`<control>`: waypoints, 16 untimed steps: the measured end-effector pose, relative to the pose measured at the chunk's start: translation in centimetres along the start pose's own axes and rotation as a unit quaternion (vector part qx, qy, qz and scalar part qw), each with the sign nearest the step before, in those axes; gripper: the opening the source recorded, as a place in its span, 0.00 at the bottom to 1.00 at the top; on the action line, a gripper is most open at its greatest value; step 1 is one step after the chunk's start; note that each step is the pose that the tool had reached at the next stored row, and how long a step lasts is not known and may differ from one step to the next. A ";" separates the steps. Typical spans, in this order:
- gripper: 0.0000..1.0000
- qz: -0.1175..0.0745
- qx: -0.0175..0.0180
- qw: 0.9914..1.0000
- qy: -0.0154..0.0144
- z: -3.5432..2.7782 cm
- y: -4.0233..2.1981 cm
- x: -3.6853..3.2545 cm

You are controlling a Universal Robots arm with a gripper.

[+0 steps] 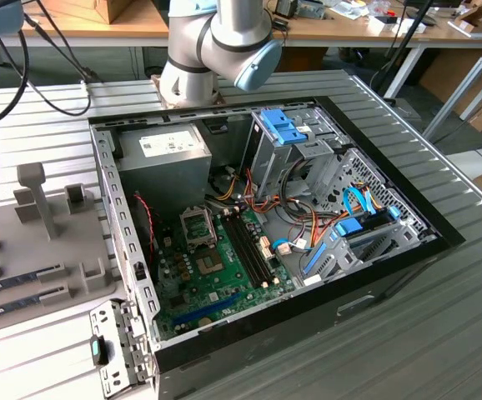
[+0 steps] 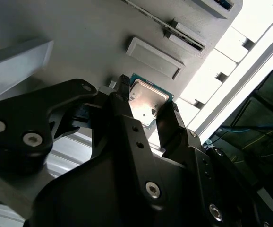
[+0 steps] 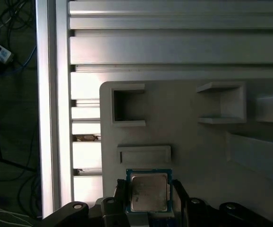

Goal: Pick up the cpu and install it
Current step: 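Pick up the cpu and move it towards the insertion slot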

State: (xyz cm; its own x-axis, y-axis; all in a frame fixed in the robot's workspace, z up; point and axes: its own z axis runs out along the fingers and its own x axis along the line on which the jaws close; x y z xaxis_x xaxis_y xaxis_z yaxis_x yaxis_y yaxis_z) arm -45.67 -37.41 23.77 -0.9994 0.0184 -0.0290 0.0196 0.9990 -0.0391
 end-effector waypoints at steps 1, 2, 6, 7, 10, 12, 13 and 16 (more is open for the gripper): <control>0.47 0.000 0.000 1.000 0.000 -0.08 0.00 0.00; 0.47 0.000 0.000 1.000 0.000 -0.18 -0.01 0.00; 0.47 0.000 -0.001 1.000 0.000 -0.38 -0.01 -0.01; 0.47 0.000 -0.002 1.000 0.000 -0.42 -0.01 -0.01; 0.47 0.000 -0.002 1.000 0.000 -0.51 -0.02 -0.01; 0.47 0.000 -0.003 1.000 0.000 -0.58 -0.02 -0.02; 0.47 0.000 -0.003 1.000 0.000 -0.64 -0.02 -0.02; 0.47 0.000 -0.004 1.000 0.000 -0.76 -0.03 -0.02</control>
State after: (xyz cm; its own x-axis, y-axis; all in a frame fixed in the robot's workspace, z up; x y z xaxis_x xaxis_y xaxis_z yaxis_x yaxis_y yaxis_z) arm -45.67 -37.41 24.53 -0.9994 0.0187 -0.0288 0.0195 0.9993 -0.0310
